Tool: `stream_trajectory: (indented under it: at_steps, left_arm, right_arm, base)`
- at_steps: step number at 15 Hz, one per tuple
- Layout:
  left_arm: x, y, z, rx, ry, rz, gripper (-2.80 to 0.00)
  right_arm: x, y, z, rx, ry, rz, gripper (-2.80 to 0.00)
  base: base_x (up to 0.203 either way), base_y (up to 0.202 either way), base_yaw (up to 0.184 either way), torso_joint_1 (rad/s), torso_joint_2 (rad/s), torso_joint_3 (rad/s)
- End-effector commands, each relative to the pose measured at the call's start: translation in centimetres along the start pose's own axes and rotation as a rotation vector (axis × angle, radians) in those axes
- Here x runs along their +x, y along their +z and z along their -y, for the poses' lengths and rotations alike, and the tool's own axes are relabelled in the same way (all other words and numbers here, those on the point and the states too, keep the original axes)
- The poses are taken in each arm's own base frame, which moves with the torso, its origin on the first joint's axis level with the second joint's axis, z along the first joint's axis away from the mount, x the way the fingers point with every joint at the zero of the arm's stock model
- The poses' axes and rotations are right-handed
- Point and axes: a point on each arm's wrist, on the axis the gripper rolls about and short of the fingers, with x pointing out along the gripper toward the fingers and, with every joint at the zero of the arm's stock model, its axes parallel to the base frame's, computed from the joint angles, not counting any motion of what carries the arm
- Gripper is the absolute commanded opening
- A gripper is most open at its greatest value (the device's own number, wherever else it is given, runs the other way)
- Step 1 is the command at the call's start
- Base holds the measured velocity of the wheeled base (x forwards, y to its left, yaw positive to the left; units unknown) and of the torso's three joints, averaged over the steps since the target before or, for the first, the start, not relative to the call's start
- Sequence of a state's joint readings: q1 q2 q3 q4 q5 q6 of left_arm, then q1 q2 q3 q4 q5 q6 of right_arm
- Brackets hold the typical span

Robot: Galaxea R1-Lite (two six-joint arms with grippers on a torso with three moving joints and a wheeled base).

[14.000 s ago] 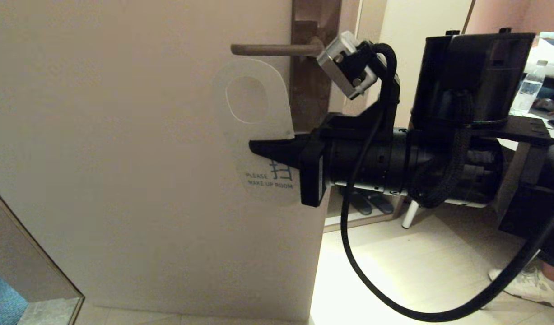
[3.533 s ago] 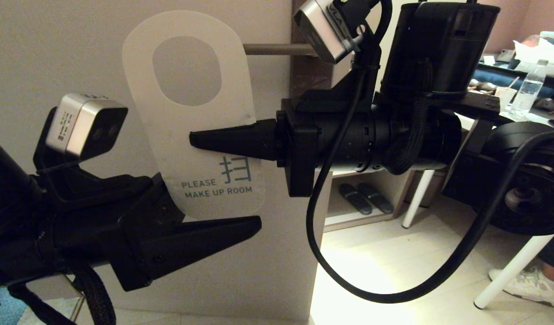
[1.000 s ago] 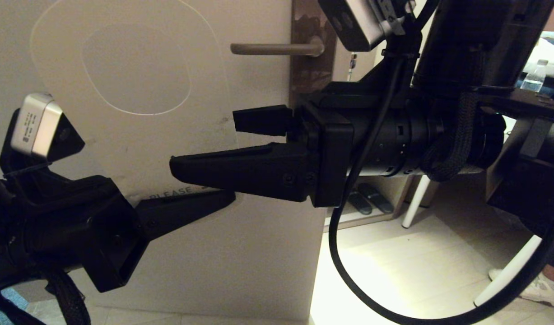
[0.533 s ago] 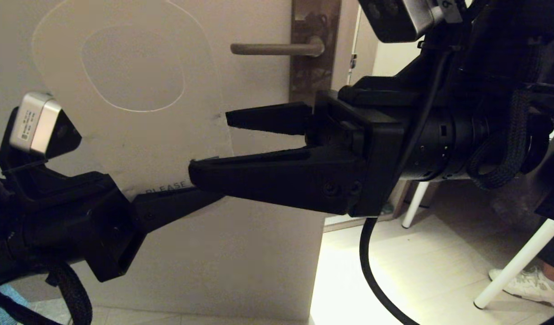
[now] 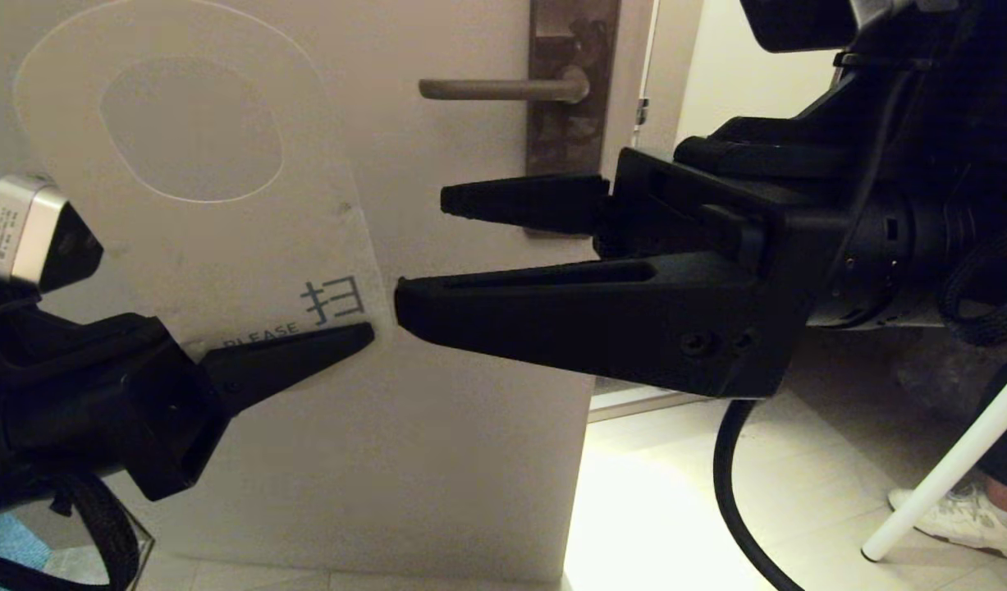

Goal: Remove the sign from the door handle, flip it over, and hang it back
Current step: Hand it to the other hand, then hang the sign back with the other side facing out

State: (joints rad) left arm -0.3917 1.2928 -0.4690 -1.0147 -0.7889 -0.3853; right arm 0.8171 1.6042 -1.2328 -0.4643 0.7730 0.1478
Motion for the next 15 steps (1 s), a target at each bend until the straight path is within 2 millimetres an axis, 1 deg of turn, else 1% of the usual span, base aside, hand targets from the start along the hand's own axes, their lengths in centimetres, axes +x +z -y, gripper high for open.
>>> stream_trajectory:
  at_steps: [1, 2, 3, 6, 9, 11, 13, 15]
  left_arm:
    - [-0.5, 0.1, 0.4, 0.008, -0.001, 0.009, -2.8]
    - [-0.6, 0.1, 0.6, 0.01, -0.003, 0.011, -2.8]
    - [-0.7, 0.1, 0.7, 0.013, -0.004, 0.014, -2.8]
    - [-1.1, 0.3, 0.8, 0.02, 0.008, 0.023, -2.8]
    - [-1.3, 0.2, 1.0, 0.022, 0.01, 0.025, -2.8]
    - [-1.4, 0.2, 1.1, 0.023, 0.008, 0.026, -2.8]
    - [-1.7, 0.0, 1.3, 0.021, 0.011, 0.025, -2.8]
    - [-2.0, -0.2, 1.5, 0.021, 0.013, 0.027, -2.8]
  right_arm:
    - [-0.5, 0.4, -0.6, -0.01, 0.005, 0.01, 0.0]
    - [-0.7, 0.3, -0.7, -0.009, 0.005, 0.009, 0.0]
    - [-0.7, 0.2, -0.7, -0.007, 0.005, 0.005, -2.8]
    - [-0.8, -0.5, -0.7, 0.0, -0.013, -0.008, -2.8]
    - [-0.9, -1.5, -0.4, -0.011, -0.076, -0.029, -2.8]
    - [-1.5, -2.3, 0.0, -0.011, -0.122, -0.047, -2.8]
    - [-2.6, -3.0, 0.3, -0.018, -0.165, -0.066, -2.8]
    - [-3.8, -3.2, 0.4, -0.021, -0.261, -0.066, -2.8]
  base:
    - [0.0, 0.0, 0.0, 0.0, 0.0, 0.0]
    - [0.0, 0.0, 0.0, 0.0, 0.0, 0.0]
    - [0.0, 0.0, 0.0, 0.0, 0.0, 0.0]
    - [0.0, 0.0, 0.0, 0.0, 0.0, 0.0]
    - [0.0, 0.0, 0.0, 0.0, 0.0, 0.0]
    - [0.0, 0.0, 0.0, 0.0, 0.0, 0.0]
    - [0.0, 0.0, 0.0, 0.0, 0.0, 0.0]
    - [0.0, 0.0, 0.0, 0.0, 0.0, 0.0]
